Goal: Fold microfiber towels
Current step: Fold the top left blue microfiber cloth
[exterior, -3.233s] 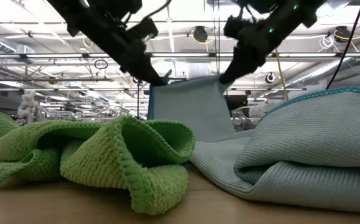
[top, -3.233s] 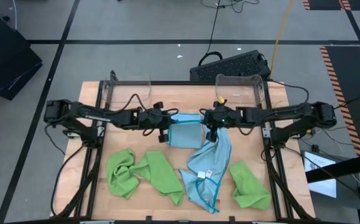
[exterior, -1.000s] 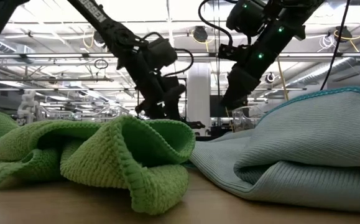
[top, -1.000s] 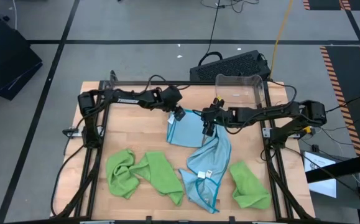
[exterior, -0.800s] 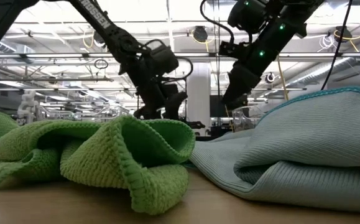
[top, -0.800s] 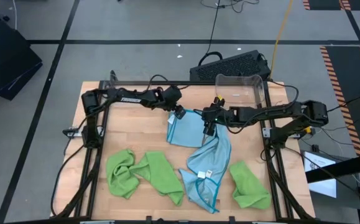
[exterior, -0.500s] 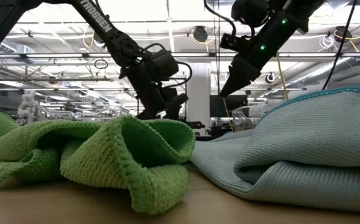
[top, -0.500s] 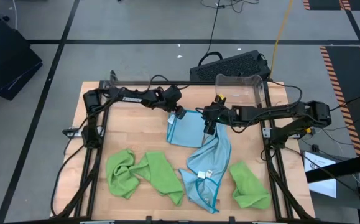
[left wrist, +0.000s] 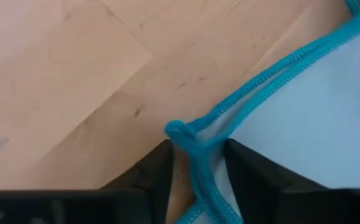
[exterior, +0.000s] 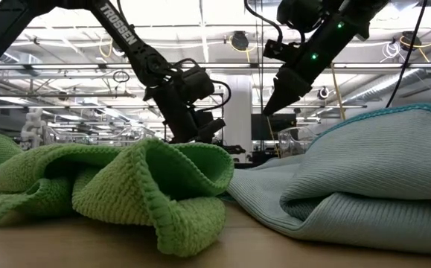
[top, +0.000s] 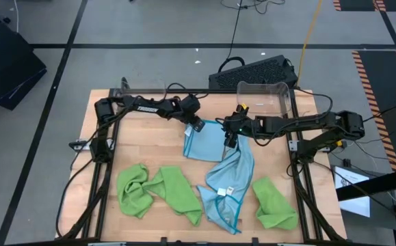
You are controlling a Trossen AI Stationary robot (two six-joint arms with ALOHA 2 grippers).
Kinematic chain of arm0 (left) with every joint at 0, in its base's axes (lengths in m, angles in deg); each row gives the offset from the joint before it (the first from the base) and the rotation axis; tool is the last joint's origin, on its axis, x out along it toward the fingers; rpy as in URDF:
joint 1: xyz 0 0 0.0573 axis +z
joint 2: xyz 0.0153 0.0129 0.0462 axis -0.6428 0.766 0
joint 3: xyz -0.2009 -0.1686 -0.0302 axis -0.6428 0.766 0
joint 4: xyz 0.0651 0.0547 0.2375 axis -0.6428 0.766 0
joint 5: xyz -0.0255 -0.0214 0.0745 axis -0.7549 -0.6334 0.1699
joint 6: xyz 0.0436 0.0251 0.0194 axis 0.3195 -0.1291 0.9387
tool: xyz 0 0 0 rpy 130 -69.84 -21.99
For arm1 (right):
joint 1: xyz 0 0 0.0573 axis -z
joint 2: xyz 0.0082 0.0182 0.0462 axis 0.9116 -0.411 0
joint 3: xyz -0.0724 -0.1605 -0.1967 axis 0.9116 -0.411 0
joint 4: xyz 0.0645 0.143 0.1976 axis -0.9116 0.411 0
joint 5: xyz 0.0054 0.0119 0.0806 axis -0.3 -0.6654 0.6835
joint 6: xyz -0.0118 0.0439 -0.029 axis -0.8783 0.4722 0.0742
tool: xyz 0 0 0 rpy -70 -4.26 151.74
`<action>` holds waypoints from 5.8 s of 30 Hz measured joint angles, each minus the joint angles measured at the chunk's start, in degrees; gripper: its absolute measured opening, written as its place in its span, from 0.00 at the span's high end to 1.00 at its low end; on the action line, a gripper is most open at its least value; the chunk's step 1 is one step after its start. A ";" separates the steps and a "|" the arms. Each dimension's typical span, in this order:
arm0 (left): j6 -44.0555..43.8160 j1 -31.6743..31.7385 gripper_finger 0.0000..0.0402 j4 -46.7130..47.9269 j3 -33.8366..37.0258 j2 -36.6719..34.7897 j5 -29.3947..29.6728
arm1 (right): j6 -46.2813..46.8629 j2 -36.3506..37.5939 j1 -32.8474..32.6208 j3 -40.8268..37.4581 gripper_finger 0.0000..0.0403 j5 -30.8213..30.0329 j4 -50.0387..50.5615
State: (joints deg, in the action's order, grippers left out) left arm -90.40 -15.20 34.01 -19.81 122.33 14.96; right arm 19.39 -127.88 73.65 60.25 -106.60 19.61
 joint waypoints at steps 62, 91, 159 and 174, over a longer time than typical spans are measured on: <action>7.28 -22.19 0.99 6.25 0.09 -13.57 16.43 | -12.58 -8.28 18.04 -5.10 0.38 32.66 -11.17; 3.93 -26.01 0.99 10.38 0.09 -13.57 19.48 | -9.14 -3.98 11.51 -5.19 0.99 32.68 -8.91; 8.77 -21.31 0.98 0.23 16.02 -25.61 23.29 | 1.68 1.40 5.23 -5.18 1.00 21.47 -10.11; 9.93 -18.26 0.96 0.24 15.96 -24.59 23.09 | 1.51 -1.03 7.06 -5.22 1.00 22.32 -11.45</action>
State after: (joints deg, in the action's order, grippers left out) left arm -80.48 -33.46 34.25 -3.85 97.74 38.05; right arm 20.90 -128.91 80.72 55.03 -84.29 8.16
